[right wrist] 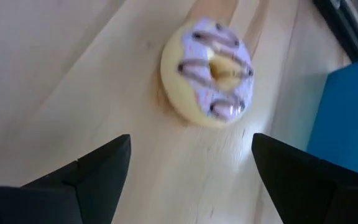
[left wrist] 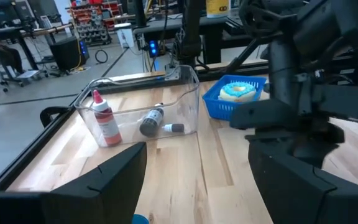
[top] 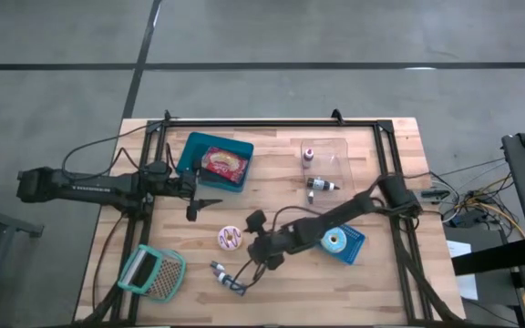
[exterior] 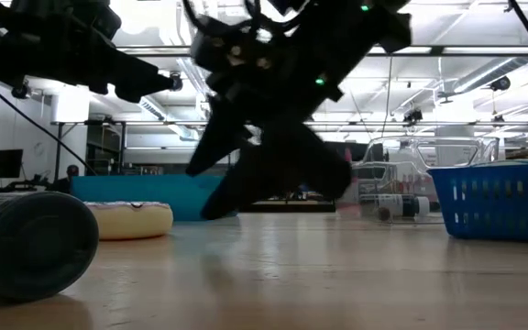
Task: Pick & Place Food Item
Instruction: Put the purple doughnut into the blue bin
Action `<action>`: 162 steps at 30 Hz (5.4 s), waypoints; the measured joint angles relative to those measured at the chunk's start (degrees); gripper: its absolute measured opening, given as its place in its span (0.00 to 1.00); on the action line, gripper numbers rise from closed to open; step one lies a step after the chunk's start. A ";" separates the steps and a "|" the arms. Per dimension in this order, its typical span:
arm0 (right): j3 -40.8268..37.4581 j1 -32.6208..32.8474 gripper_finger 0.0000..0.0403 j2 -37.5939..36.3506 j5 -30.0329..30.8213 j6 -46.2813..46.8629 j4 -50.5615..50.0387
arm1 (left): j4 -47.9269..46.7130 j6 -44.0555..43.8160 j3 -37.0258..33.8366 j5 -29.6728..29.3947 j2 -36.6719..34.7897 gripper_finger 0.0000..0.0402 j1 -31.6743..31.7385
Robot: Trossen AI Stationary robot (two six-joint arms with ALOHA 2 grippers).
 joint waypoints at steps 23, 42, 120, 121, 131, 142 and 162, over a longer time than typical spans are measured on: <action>2.60 -0.13 0.82 1.88 -2.31 -4.79 7.15 | 0.05 0.06 -0.01 -1.54 -0.67 0.71 0.00; 5.84 -1.38 0.82 7.92 -6.96 -7.70 10.89 | 0.93 -0.01 -0.01 -1.57 -1.05 0.71 -0.02; 8.59 -1.33 0.03 8.57 5.85 -6.46 -1.49 | 0.90 -0.62 -0.01 -1.55 -1.26 0.71 -0.02; 8.59 -1.18 0.03 8.22 6.67 -6.47 -2.24 | 0.90 -0.64 -0.01 -1.55 -1.26 0.71 -0.01; 8.61 -0.24 0.03 3.83 8.96 -3.67 -8.69 | 0.45 -0.88 -0.01 -1.55 -1.26 0.71 -0.02; 8.51 0.73 0.03 -2.13 8.78 0.77 -18.77 | 0.16 -1.06 -0.01 -1.55 -1.25 0.71 -0.02; 1.16 5.40 0.03 -16.18 11.99 13.18 -30.18 | -0.47 -1.49 -0.05 -1.53 -1.26 0.71 -0.02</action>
